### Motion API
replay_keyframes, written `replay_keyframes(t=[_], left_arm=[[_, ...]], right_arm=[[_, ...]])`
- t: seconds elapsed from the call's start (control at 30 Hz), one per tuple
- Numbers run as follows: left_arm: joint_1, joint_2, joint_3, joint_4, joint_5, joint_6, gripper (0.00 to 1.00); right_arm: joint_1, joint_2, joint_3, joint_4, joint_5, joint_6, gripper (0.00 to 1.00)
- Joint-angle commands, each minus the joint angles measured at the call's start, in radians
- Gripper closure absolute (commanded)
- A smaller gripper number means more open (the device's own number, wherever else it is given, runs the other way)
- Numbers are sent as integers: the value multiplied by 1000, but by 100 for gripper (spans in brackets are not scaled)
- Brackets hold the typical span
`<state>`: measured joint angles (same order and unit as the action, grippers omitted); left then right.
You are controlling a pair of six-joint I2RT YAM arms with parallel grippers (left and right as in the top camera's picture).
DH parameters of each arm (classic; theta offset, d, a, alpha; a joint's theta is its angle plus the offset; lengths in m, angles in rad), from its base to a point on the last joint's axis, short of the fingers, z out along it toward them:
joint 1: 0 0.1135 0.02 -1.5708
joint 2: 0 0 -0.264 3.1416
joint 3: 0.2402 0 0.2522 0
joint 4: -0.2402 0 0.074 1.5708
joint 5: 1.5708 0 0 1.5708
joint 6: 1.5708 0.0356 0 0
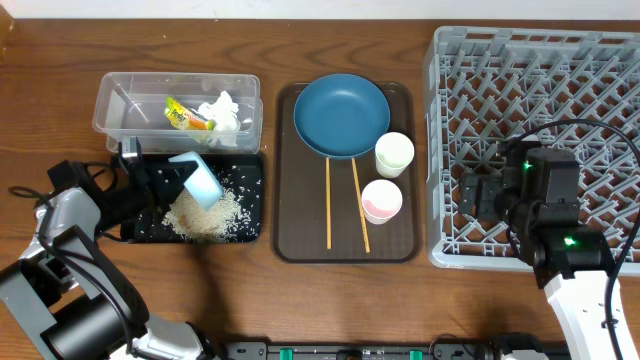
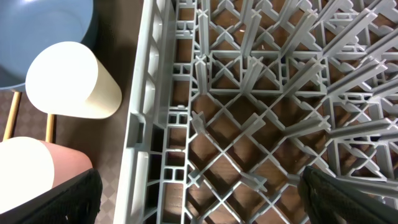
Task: Sort waste into correct bins and load items into the dishwasher rack
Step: 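Tip the bowl over the black tray to pour out the rice, then return the emptied bowl to the brown tray with the left gripper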
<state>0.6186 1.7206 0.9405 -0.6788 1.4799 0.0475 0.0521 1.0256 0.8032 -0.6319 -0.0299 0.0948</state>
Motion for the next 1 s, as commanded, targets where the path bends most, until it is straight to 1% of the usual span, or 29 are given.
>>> replay_keyframes(t=[0.0,0.07,0.1,0.13,0.2,0.23,0.3,0.33,0.37,0.4,0.43,0.47,0.53,0.57,0.6,0.67,0.7,0.73,0.83,0.97], left_arm=[[-6,4,1,20,74,48,94],[-2,5,0,48,13,-12,94],[0,5,0,63,33,-37,94],[0,5,0,77,95,-14,94],[-6,1,1,90,84,13,94],[-6,1,1,97,45,2,94],[-6,1,1,93,-50,-111,94],[-6,1,1,95,-18,-117,94],[-9,1,1,104,52,-80,94],[-10,1,1,119,85,-72,94],[-9,1,1,141,77,-80,94],[-6,1,1,153,37,-107,94],[-6,1,1,148,-81,-247,94],[-6,1,1,144,-96,-302,94],[-6,1,1,149,-61,-302,94],[-15,-5,1,175,53,-271,94],[-26,-15,2,180,84,-270,94],[-34,-26,2,180,80,-270,94],[-89,-94,2,180,18,-269,94],[-215,-228,7,182,-166,-272,94]], right_arm=[[7,-2,19,0,-4,5,1],[7,-2,19,0,-4,5,1],[7,-2,19,0,-4,5,1],[7,-2,19,0,-4,5,1],[7,-2,19,-1,-4,5,1],[7,-2,19,-1,-4,5,1],[7,-2,19,-1,-4,5,1],[7,-2,19,-1,-4,5,1],[7,-2,19,-1,-4,5,1],[7,-2,19,-1,-4,5,1],[7,-2,19,-1,-4,5,1],[7,-2,19,-1,-4,5,1],[7,-2,19,0,-4,5,1],[7,-2,19,-1,-4,5,1],[7,-2,19,-1,-4,5,1],[7,-2,19,-2,-4,5,1],[7,-2,19,-2,-4,5,1],[7,-2,19,-1,-4,5,1],[7,-2,19,1,-4,5,1],[7,-2,19,-1,-4,5,1]])
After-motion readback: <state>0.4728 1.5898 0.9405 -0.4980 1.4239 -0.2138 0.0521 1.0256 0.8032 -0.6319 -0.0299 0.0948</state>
